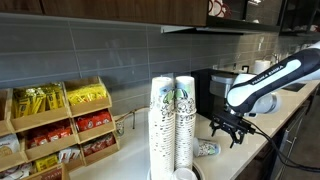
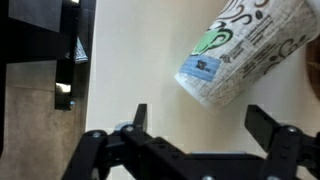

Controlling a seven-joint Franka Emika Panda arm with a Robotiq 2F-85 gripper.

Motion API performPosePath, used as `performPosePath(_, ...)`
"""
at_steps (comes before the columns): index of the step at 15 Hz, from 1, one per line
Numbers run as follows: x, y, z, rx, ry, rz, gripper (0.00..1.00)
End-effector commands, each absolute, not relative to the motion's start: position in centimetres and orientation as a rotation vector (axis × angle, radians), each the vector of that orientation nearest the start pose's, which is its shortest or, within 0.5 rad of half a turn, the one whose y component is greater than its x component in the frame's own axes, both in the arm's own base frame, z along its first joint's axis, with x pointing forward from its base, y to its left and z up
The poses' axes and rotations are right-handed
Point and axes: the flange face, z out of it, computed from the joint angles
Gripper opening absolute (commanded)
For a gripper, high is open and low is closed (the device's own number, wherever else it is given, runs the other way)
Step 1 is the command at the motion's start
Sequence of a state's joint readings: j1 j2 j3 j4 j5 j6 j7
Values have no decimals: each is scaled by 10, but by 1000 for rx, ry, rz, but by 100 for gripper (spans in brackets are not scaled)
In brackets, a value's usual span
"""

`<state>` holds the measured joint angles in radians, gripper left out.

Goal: Stack the coffee cup on top of the right stacked cups

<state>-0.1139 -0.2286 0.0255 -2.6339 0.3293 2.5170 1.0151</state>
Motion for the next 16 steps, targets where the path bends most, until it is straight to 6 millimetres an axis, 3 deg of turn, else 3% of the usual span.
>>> performPosePath(1, 432, -35, 327, -2193, 1925, 57, 100)
performPosePath(10, 441, -31, 322, -1985, 2055, 244, 100)
performPosePath(16, 447, -29, 312, -1849, 2156, 259, 100)
